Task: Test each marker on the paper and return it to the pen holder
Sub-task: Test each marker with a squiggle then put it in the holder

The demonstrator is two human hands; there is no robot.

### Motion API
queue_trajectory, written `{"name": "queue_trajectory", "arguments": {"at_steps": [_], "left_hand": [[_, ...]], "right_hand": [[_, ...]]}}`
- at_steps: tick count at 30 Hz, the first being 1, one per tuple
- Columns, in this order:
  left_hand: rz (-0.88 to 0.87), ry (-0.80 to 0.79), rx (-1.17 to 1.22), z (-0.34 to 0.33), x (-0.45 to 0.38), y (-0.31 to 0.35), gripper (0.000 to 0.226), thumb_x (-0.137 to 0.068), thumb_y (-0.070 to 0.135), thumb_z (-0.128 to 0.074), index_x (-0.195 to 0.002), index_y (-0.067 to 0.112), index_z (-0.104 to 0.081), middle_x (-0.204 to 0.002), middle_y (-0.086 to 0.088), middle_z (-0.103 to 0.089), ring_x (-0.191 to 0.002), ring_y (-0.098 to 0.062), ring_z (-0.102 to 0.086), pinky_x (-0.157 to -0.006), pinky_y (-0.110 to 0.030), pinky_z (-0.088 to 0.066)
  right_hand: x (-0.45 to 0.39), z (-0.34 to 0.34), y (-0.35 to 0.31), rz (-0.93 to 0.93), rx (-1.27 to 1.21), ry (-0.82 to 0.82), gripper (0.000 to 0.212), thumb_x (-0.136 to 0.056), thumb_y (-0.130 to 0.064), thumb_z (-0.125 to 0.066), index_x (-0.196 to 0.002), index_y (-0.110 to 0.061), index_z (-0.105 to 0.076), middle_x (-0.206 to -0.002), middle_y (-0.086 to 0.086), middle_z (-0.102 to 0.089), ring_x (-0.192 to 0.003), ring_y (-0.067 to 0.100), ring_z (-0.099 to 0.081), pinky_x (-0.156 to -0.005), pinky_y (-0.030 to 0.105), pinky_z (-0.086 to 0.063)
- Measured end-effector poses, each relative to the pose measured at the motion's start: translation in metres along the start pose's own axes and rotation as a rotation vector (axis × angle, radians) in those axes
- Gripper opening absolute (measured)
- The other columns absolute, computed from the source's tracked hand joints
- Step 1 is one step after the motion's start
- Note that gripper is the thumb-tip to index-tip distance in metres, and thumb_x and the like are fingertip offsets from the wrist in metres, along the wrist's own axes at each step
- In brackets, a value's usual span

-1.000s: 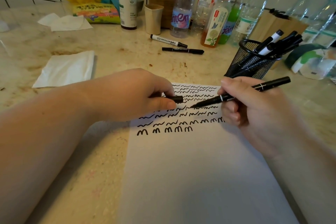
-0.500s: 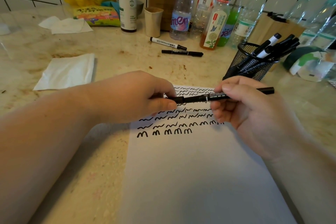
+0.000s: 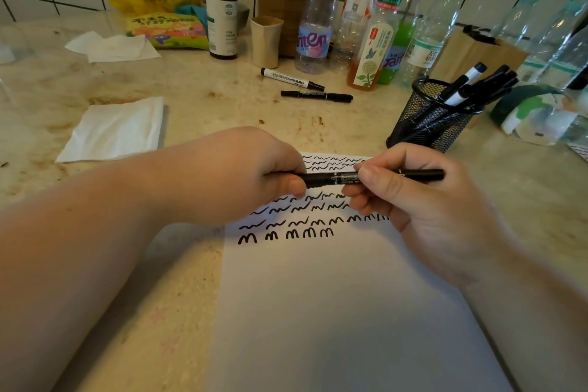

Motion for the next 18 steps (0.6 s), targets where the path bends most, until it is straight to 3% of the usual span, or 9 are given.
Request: {"name": "queue_trajectory", "arguments": {"at_steps": [7, 15, 18], "left_hand": [[-0.003, -0.003, 0.002, -0.001, 0.0, -0.002, 0.016, -0.096, 0.044, -0.047, -0.094, 0.038, -0.061, -0.071, 0.009, -0.06, -0.065, -0.005, -0.054, -0.056, -0.022, -0.037], [-0.01, 0.047, 0.066, 0.003, -0.001, -0.008, 0.012, -0.094, 0.045, -0.054, -0.105, 0.043, -0.059, -0.079, 0.014, -0.065, -0.071, -0.002, -0.057, -0.06, -0.023, -0.043], [0.002, 0.054, 0.064, 0.002, -0.001, -0.01, 0.015, -0.094, 0.044, -0.054, -0.109, 0.044, -0.058, -0.08, 0.013, -0.066, -0.072, -0.004, -0.06, -0.061, -0.023, -0.047]], "right_hand": [[-0.001, 0.0, 0.003, -0.001, 0.032, 0.022, 0.007, -0.078, -0.02, -0.077, -0.08, -0.014, -0.076, -0.079, 0.017, -0.075, -0.071, 0.026, -0.07, -0.066, 0.029, -0.055], [-0.002, 0.002, -0.007, 0.062, 0.178, 0.07, 0.009, -0.077, -0.029, -0.074, -0.081, -0.02, -0.075, -0.061, 0.0, -0.064, -0.056, 0.015, -0.056, -0.049, 0.013, -0.041], [-0.002, 0.003, -0.012, 0.049, 0.108, 0.046, 0.006, -0.081, -0.018, -0.076, -0.087, -0.018, -0.077, -0.069, 0.005, -0.068, -0.063, 0.017, -0.061, -0.058, 0.021, -0.05]]}}
Point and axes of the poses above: each hand's wrist, its own x-axis away from the middle knuckle, its own z-axis out of the back of the hand, y = z × x, the point moved 7 cm from there along -x, towards the middle knuckle
